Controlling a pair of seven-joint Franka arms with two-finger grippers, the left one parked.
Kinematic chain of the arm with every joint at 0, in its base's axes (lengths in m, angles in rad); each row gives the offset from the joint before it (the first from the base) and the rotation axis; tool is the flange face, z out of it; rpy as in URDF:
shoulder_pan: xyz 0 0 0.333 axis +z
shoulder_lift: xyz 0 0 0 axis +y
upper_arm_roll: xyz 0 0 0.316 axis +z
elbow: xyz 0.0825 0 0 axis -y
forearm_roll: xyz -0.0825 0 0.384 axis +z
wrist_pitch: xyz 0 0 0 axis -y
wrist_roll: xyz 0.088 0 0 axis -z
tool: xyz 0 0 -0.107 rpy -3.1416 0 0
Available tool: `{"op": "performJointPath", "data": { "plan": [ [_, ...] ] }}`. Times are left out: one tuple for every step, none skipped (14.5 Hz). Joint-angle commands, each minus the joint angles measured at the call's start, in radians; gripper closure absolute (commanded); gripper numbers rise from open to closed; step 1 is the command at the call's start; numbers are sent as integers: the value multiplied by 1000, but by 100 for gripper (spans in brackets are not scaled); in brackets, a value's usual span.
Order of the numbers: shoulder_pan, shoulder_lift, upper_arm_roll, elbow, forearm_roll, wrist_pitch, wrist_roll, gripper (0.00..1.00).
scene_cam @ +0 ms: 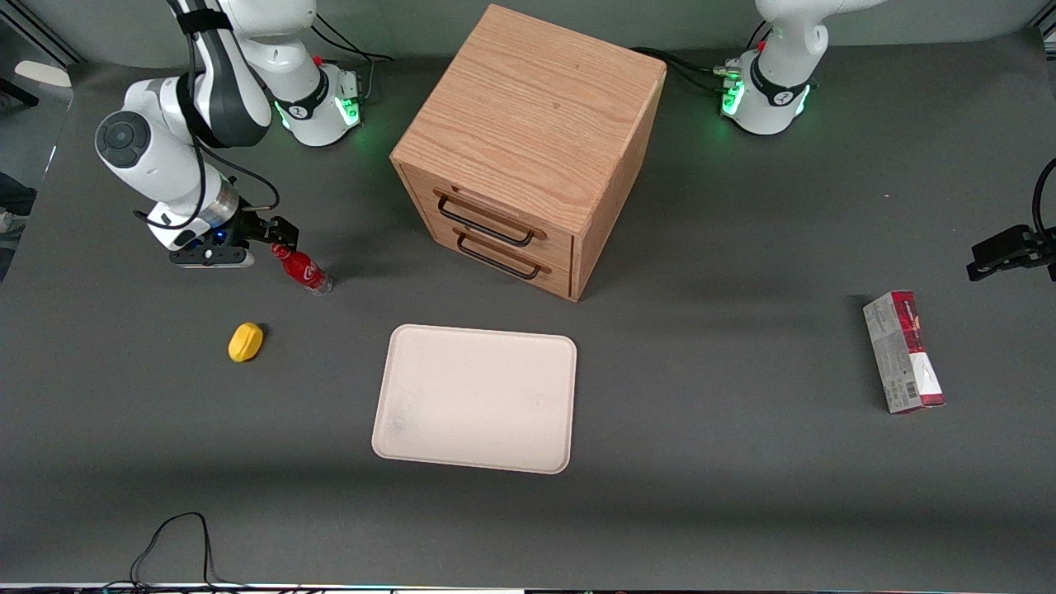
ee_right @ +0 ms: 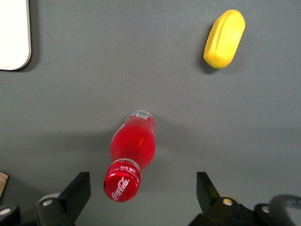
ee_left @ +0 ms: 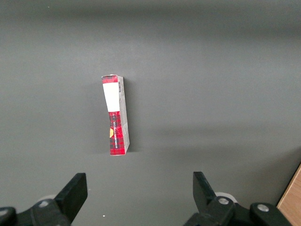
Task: Place coke bottle on tray
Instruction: 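Close the right gripper on the bottle's cap end and lift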
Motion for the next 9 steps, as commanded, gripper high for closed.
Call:
{"op": "performJointPath", "data": {
  "plan": [
    [6,6,0,-15,1,33,-12,0],
    [8,12,1,-15,1,42,-12,0],
    [28,20,1,-17,1,54,-7,0],
    [35,25,0,-17,1,57,-4,1],
    [37,28,0,-17,1,57,-4,1],
    [37,28,0,-17,1,57,-4,4],
    [36,28,0,-17,1,57,-6,11],
    [36,29,0,-17,1,57,-6,32],
    [36,29,0,-17,1,57,-7,66]
  ]
}}
